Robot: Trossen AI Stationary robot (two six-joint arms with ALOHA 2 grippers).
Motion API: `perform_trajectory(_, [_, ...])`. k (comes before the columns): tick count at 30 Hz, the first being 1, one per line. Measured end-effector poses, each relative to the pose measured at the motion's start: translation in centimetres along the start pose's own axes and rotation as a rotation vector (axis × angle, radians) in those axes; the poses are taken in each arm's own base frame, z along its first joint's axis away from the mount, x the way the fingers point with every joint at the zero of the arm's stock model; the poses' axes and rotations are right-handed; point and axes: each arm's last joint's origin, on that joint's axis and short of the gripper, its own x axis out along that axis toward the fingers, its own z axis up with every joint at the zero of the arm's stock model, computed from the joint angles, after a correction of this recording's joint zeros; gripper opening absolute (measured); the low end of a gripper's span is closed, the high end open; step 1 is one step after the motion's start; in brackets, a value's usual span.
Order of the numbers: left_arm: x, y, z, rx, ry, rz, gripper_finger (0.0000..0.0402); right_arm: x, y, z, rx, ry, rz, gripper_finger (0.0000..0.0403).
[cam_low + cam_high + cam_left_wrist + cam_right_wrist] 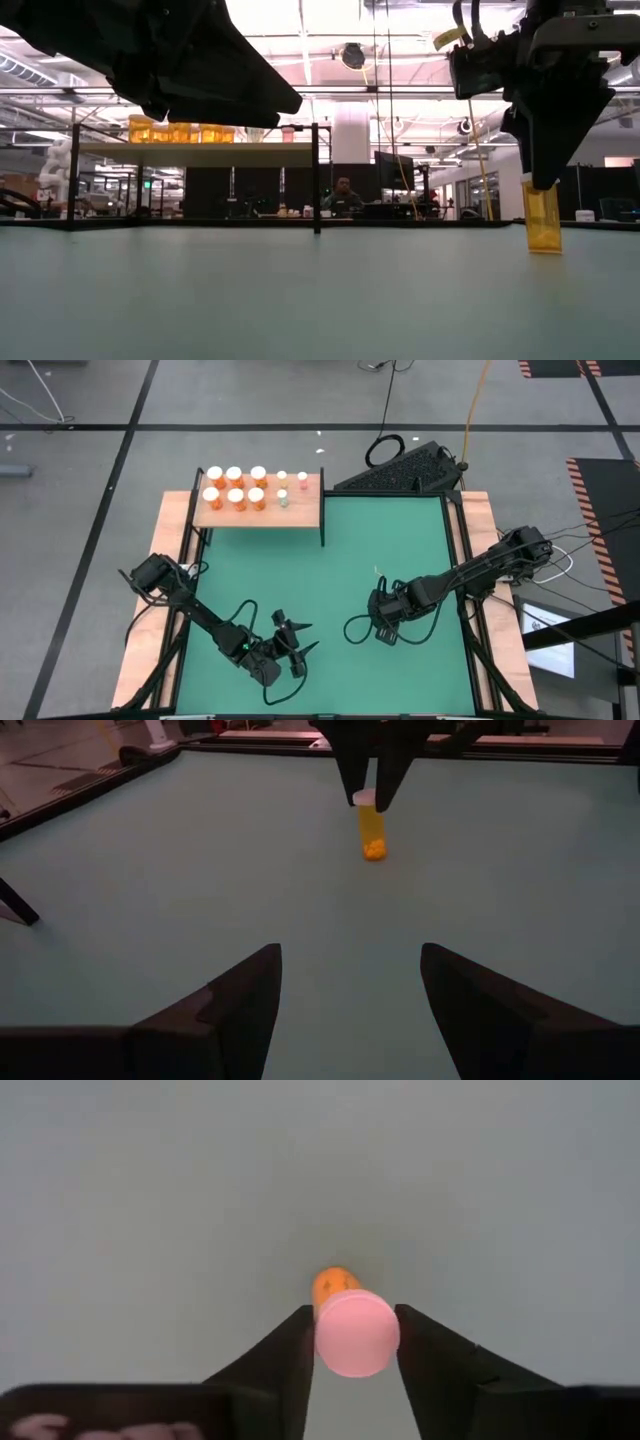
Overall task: Pick and place medicine bottles onto shelf by color
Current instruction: Put the small orange pill bottle on the shelf aligned with the other small orange pill bottle
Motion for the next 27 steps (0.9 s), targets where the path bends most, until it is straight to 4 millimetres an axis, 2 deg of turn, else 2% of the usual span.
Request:
perform_trajectory(4, [0.0,0.0,0.0,-0.005,0.000,0.000,0.0243,0.0,0.0,0.0,-0.007,0.001,0.001,0.0105])
perform_trajectory(14, [-0.1,0.0,-0.2,-0.043,0.016,-0.001,0.0243,0.0,0.4,0.4,-0.063,-0.034,0.054,0.0122])
perform_trajectory(20, [-0.9,-0.4,-0.2,-0.043,0.004,-0.006,0.0243,-0.4,0.2,1.6,-0.103,-0.070,0.146,0.0113])
perform_trajectory(27, [-2.1,-0.7,-0.2,-0.042,-0.037,0.030,0.0243,-1.9,-1.1,3.3,-0.149,-0.155,0.169,0.0118])
